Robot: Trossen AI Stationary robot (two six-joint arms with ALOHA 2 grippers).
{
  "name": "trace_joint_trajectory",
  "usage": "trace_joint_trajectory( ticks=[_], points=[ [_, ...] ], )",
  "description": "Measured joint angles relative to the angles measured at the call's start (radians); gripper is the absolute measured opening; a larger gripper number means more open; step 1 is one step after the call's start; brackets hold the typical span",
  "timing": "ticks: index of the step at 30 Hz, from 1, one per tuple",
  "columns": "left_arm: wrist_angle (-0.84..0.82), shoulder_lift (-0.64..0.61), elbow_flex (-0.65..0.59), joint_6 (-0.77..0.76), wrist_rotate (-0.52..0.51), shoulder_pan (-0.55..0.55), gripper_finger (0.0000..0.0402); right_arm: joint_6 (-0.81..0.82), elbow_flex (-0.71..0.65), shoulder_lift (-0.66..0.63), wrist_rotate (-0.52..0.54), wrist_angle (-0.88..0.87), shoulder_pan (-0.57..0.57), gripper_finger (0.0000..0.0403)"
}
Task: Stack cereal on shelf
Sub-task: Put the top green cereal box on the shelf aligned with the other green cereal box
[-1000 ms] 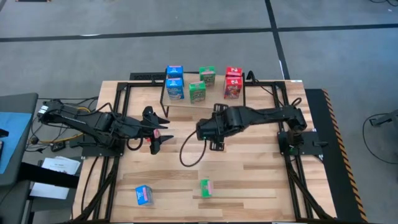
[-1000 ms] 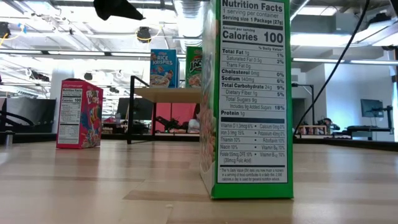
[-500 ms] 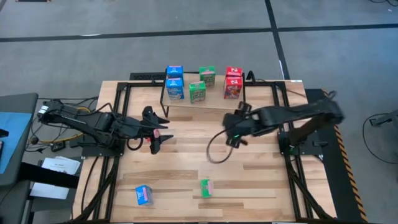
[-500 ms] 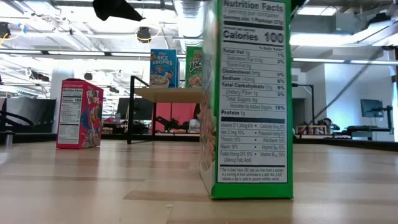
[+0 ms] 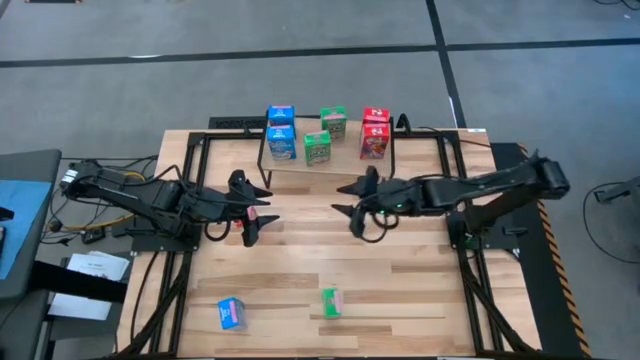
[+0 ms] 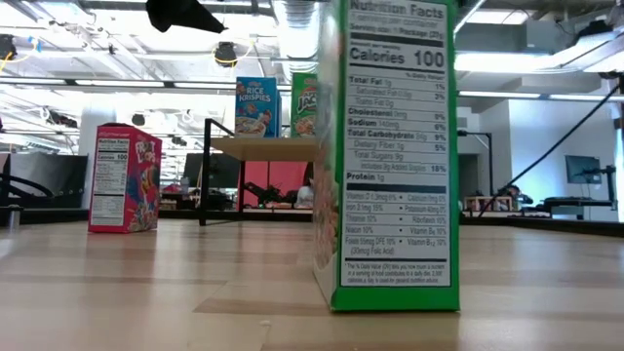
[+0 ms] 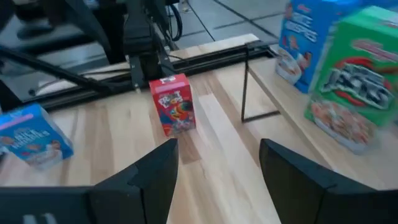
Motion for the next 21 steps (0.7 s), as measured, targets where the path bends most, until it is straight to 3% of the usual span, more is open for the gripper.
trace_joint_trajectory(
  ticks=[3,12,21],
  points=[
    [-0.009,0.000,0.000,0.000,-0.002,0.000,0.0303,-0.088,0.026,0.088,0.001,0.096,0.002,0.0249],
    [-0.019,0.000,0.000,0.005,-0.021,0.000,0.0303,-0.227,0.198,0.303,0.049,0.126,-0.015,0.0249],
    [-0.047,0.000,0.000,0.005,-0.026,0.000,0.0303,-0.287,0.324,0.458,0.331,0.161,-0.019,0.0249]
  ],
)
